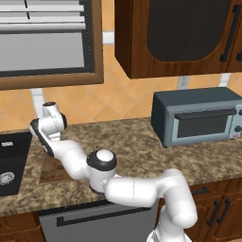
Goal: Pick up the sponge from the counter and clean the cutting board by briefly scrubbing or pressing down on the cutting board. Once finished, release the sponge.
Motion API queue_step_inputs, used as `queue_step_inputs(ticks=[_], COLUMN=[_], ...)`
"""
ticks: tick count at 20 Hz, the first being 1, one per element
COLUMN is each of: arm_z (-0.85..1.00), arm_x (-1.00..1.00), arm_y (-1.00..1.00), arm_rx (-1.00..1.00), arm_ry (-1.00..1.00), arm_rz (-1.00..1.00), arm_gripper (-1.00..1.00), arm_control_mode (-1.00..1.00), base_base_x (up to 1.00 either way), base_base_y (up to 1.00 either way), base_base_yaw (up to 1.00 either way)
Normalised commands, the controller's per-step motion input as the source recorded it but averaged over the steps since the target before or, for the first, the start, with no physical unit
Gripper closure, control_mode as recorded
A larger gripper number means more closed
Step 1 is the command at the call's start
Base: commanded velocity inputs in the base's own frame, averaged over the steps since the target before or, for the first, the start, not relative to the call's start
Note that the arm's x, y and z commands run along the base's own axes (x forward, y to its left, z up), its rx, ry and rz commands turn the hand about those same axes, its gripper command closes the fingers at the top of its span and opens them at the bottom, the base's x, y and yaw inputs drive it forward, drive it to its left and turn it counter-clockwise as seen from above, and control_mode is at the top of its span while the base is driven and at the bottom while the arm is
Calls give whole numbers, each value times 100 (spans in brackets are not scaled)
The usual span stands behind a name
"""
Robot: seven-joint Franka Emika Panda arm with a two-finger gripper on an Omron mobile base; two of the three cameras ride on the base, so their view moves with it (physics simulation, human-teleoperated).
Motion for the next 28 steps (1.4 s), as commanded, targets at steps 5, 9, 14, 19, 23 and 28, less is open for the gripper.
queue_step_inputs(ticks=[5, 9, 14, 19, 23, 28], arm_z=[-10, -17, -16, -26, -46, -59], arm_x=[6, -9, -32, -59, -65, -51], arm_y=[-13, -4, -10, -18, -35, -44], arm_rx=[0, 0, 0, 0, 1, 7], arm_ry=[8, 7, 2, -17, -32, -29], arm_rz=[0, 0, 0, 0, 0, -1], arm_gripper=[100, 100, 100, 100, 100, 100], arm_control_mode=[-100, -100, -100, -100, -100, -100], base_base_x=[0, 0, 0, 0, 0, 0], base_base_y=[0, 0, 0, 0, 0, 0], base_base_yaw=[0, 0, 0, 0, 0, 0])
